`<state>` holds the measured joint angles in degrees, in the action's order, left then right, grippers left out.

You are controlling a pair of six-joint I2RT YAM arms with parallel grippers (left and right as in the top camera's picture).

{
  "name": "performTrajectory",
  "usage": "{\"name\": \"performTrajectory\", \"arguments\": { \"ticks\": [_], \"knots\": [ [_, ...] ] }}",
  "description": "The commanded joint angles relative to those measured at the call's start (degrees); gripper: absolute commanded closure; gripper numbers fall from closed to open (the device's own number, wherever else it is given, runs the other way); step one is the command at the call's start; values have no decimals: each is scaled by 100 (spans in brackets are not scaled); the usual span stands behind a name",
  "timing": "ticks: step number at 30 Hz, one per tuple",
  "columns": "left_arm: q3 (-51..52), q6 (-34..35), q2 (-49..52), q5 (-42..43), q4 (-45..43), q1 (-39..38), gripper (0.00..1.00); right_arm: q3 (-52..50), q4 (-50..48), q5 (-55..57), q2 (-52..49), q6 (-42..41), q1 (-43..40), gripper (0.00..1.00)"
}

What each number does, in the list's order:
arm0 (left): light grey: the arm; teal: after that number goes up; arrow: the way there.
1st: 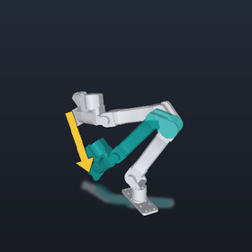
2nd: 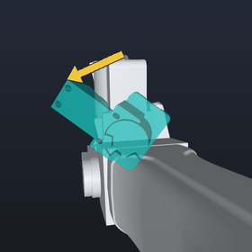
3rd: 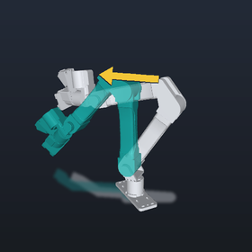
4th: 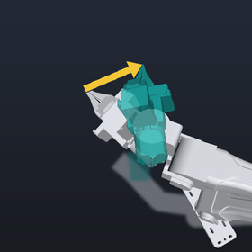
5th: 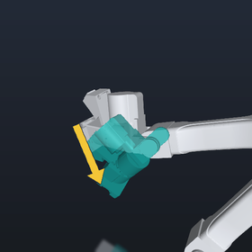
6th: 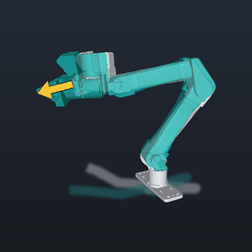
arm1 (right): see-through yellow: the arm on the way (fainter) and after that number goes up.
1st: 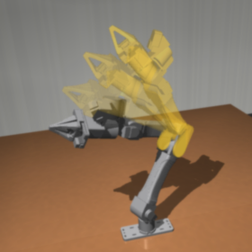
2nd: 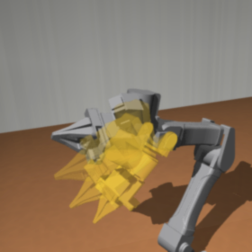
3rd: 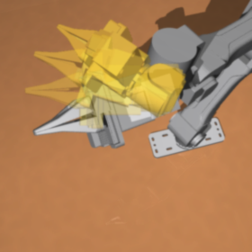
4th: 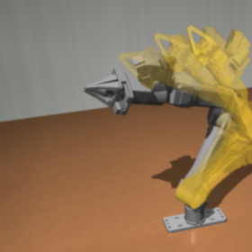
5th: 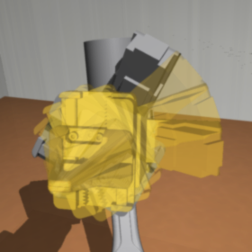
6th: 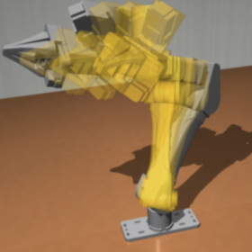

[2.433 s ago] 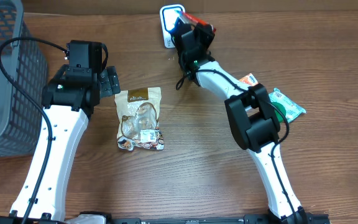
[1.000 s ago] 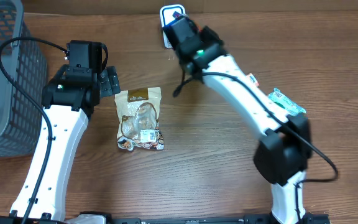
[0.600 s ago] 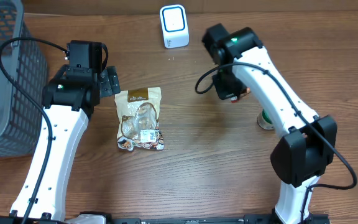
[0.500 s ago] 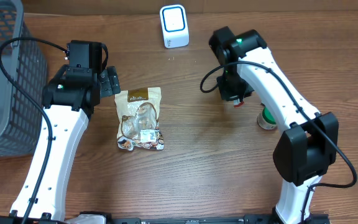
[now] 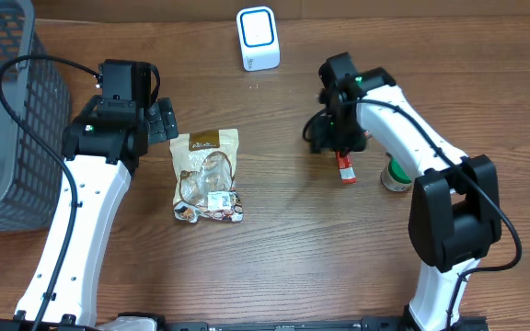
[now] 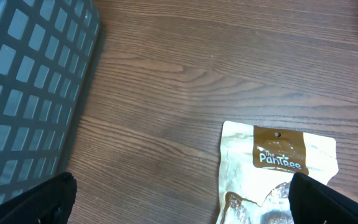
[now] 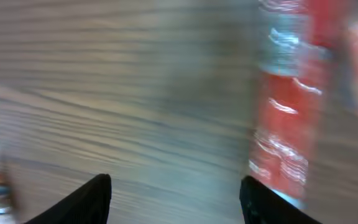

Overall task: Scan the item barcode
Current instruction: 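Carry the red stick right and drop it near the jar, then move the right gripper to the PanTree bag and grasp its top edge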

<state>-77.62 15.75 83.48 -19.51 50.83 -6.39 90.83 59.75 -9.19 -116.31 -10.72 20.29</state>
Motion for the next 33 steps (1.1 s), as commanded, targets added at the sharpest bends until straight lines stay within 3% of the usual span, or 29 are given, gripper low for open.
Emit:
{"name": "performTrajectory", "arguments": {
  "ticks": [1, 10, 18, 24, 33],
  "knots": [
    [-92, 13, -33, 4, -13, -37, 0, -328, -538, -1172, 57, -258, 326, 33],
    [-90, 13, -33, 4, -13, -37, 0, -1180, -2476, -940, 48, -608, 1502, 33],
    [-90, 13, -33, 4, -13, -37, 0, -1364, -3434, 809, 48, -1185, 2426, 33],
    [-90, 13, -33, 4, -13, -37, 0, -1261, -4505, 922, 48, -1261, 2643, 32],
    [-90, 13, -33, 4, -13, -37, 0, -1244, -4964, 1624, -26, -1462, 2653, 26]
  ]
}}
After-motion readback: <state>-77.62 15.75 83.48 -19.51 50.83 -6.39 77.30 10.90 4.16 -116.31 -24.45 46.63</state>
